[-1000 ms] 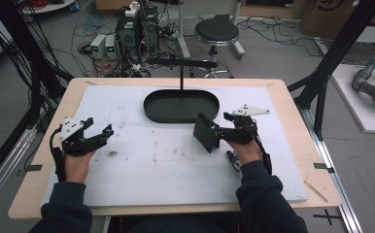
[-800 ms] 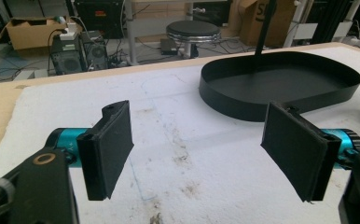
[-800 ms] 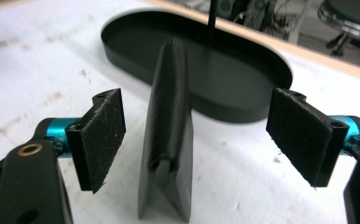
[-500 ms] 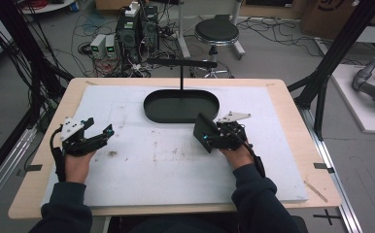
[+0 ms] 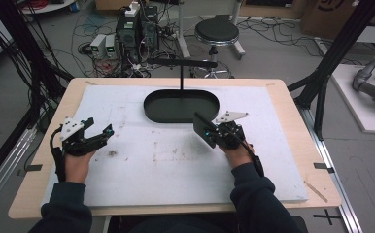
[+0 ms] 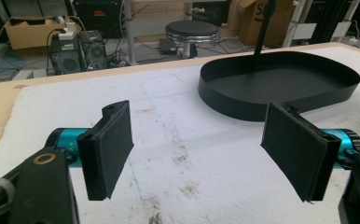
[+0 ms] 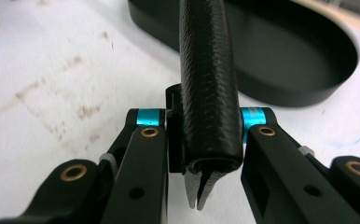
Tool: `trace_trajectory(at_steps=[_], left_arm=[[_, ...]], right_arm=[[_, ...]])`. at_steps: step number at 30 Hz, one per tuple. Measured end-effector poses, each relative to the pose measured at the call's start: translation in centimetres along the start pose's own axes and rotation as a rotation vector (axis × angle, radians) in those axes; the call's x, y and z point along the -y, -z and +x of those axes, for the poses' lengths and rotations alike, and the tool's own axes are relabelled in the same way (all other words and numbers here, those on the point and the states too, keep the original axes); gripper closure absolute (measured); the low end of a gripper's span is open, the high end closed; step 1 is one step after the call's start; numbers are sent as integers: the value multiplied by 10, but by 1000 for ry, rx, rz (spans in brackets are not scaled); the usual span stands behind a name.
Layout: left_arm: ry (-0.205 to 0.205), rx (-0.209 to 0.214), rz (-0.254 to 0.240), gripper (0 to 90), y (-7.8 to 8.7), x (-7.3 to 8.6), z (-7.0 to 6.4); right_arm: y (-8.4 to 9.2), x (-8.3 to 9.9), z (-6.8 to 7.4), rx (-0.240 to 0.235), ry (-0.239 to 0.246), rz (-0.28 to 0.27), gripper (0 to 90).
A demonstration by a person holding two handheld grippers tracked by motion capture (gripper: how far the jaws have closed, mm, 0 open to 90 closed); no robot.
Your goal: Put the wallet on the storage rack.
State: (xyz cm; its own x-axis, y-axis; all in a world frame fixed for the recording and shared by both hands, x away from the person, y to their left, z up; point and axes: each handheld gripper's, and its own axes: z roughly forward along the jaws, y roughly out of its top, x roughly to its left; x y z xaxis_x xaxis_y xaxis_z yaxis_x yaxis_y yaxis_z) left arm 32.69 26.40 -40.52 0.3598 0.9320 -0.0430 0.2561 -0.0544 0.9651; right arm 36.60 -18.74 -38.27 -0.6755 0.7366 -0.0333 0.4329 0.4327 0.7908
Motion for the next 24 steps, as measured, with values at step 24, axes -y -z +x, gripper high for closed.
trace_trajectory(at_steps=[24], left_arm=[[7, 9, -12, 243, 0, 0, 2]], right_arm=[[-70, -80, -34, 181, -39, -32, 790]])
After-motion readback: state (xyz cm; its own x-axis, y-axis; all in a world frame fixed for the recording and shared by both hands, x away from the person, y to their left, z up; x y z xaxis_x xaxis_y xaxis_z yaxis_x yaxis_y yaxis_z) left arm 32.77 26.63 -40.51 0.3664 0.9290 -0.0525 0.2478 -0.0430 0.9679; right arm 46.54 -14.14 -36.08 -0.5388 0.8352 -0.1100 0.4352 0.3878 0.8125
